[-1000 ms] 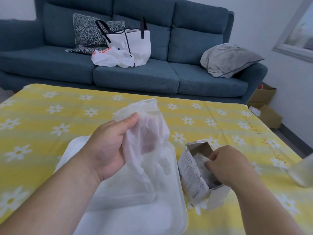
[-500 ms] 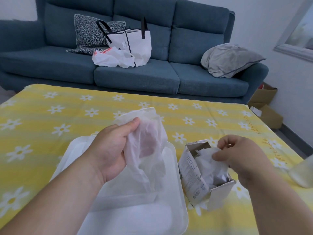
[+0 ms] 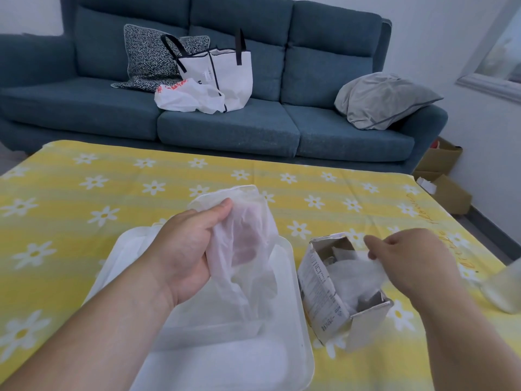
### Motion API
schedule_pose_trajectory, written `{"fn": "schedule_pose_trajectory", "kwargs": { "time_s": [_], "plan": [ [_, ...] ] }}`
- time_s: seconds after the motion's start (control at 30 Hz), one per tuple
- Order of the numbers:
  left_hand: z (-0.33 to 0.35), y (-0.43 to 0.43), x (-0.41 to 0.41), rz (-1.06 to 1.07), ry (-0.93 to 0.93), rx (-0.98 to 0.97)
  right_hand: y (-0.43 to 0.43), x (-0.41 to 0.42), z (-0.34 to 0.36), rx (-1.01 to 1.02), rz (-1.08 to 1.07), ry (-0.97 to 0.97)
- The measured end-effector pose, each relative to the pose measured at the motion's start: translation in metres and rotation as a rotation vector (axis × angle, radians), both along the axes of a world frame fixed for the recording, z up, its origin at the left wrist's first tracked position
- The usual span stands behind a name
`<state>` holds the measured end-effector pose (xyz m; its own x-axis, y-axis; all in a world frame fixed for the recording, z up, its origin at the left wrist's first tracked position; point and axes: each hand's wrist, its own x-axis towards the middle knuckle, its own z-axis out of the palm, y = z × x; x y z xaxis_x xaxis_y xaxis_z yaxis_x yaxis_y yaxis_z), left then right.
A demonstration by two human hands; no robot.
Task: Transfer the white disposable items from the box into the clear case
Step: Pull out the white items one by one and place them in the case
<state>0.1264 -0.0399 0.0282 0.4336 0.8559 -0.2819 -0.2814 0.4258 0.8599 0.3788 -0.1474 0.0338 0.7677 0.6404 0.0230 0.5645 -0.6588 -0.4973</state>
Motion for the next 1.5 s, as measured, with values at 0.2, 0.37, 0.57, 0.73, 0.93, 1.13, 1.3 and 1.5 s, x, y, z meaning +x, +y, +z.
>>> {"fn": "schedule_pose_trajectory", "kwargs": {
  "time_s": [0.2, 0.37, 0.57, 0.73, 0.93, 1.13, 1.3, 1.5],
  "plan": [
    [-0.001, 0.001, -0.001, -0.002, 0.000, 0.002, -0.003, 0.002, -0.004, -0.088, 0.050, 0.094],
    [-0.001, 0.001, -0.002, -0.001, -0.006, 0.008, -0.004, 0.003, -0.013, -0.291, 0.137, 0.174],
    [-0.001, 0.000, -0.001, 0.007, 0.006, 0.009, -0.003, 0.011, -0.015, -0.220, 0.078, 0.062],
    [-0.004, 0.002, -0.001, 0.004, -0.019, 0.004, -0.001, 0.009, -0.016, -0.237, 0.070, 0.080],
    [-0.007, 0.007, -0.002, -0.069, -0.114, -0.051, 0.000, 0.007, -0.018, -0.313, 0.058, 0.055],
    [-0.010, 0.012, -0.010, -0.191, -0.276, -0.114, 0.000, 0.002, 0.004, 0.170, 0.012, -0.018],
    [-0.013, 0.014, -0.014, -0.238, -0.324, -0.162, -0.002, -0.009, 0.021, 0.495, -0.063, -0.079],
    [-0.013, 0.014, -0.013, -0.223, -0.285, -0.176, -0.008, -0.034, 0.049, 0.860, 0.270, 0.717]
  ]
}}
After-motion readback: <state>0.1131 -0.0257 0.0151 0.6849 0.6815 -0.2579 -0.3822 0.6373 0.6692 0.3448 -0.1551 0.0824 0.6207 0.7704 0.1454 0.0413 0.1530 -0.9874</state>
